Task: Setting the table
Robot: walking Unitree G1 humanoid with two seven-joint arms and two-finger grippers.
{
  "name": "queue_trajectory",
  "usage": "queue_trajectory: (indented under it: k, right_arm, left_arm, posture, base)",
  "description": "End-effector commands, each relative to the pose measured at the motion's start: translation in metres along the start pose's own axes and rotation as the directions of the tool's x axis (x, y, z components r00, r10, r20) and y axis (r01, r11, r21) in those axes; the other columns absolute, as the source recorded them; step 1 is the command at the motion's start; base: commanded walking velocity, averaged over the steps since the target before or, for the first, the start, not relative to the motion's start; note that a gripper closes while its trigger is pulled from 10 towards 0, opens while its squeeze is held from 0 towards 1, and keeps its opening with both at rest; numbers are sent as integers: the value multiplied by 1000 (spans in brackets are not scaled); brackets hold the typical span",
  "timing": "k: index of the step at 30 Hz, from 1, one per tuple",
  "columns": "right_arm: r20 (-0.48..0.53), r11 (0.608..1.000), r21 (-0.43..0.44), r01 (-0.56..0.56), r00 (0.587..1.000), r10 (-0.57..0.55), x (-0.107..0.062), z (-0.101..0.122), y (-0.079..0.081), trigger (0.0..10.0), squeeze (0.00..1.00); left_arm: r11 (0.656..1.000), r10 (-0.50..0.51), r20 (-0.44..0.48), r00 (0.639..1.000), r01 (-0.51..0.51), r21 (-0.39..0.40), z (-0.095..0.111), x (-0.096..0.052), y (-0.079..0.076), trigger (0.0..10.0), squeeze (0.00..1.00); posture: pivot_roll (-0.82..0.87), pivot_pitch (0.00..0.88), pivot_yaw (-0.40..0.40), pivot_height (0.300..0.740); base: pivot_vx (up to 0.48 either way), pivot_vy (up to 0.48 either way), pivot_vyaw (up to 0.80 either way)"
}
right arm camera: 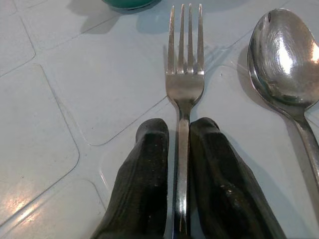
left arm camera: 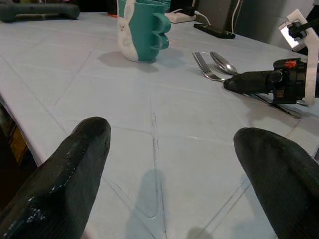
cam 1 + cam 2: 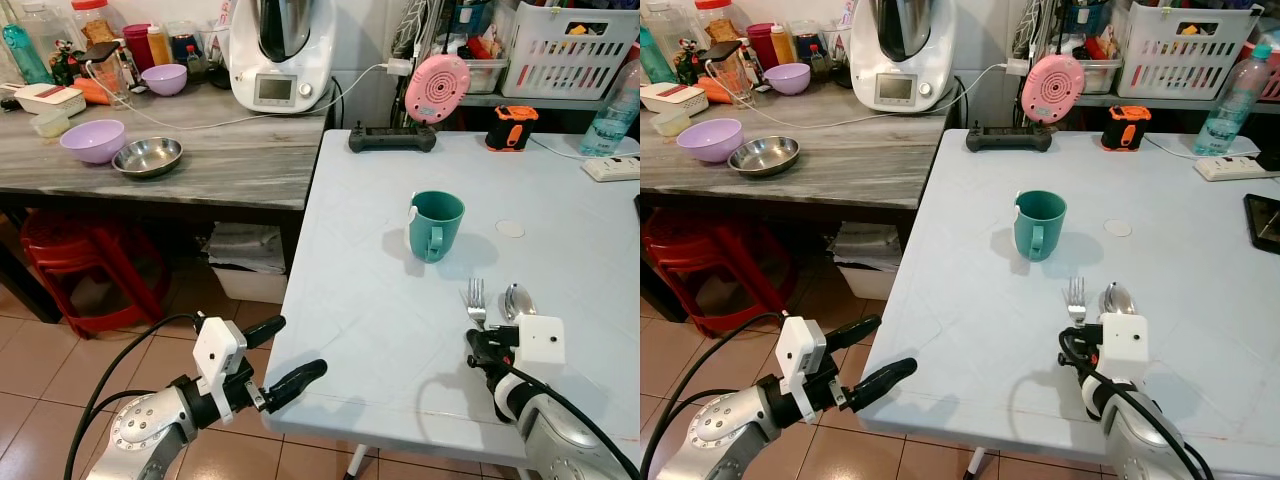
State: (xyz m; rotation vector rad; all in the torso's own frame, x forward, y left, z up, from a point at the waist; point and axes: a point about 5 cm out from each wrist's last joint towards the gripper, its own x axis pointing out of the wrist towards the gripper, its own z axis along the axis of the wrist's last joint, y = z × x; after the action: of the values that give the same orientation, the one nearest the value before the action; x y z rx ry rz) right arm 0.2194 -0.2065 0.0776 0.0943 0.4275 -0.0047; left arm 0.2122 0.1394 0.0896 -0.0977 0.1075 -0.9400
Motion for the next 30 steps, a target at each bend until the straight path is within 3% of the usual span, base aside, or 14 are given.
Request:
queue_trajectory:
  k: [1, 17, 22, 23, 25, 26, 30]
  right_arm:
    - [-154, 997, 70, -29, 987, 40, -1, -29, 8, 0, 0]
    - [-128, 988, 149, -27, 991, 47, 16, -16, 18, 0, 0]
    - [-4, 987, 150, -51, 999, 52, 28, 10, 31, 0, 0]
    - [65, 990, 129, -64, 996, 56, 30, 23, 36, 0, 0]
    - [94, 991, 116, -68, 994, 57, 31, 29, 38, 0, 0]
    - [160, 992, 102, -79, 985, 62, 31, 40, 43, 0, 0]
    - [251, 994, 79, -74, 966, 52, 31, 53, 48, 0, 0]
  left_arm:
    - [999, -23, 7, 1000, 23, 22, 9, -2, -5, 10000, 0]
    - [999, -19, 24, 1000, 18, 31, 21, -1, -15, 10000, 0]
    - [995, 62, 44, 997, -65, 70, 24, -3, -11, 10000, 0]
    - [988, 122, 67, 990, -127, 82, 26, 1, -1, 10000, 0]
    - [984, 150, 77, 986, -156, 85, 27, 5, 5, 10000, 0]
    - [969, 216, 95, 972, -225, 99, 29, 10, 19, 10000, 0]
    - [929, 340, 119, 933, -353, 113, 26, 12, 36, 10000, 0]
  posture:
    - [-95, 0, 52, 740]
    - [-93, 0, 52, 740]
    - [-93, 0, 52, 740]
    - [-92, 0, 52, 740]
    - [-92, 0, 52, 740]
    - [-92, 0, 52, 740]
    - [-88, 0, 47, 740]
  base:
    - [0, 0, 0]
    - [0, 0, 0]
    - [0, 0, 0]
    - [0, 0, 0]
    - [0, 0, 0]
    - [0, 0, 0]
    - [0, 0, 0]
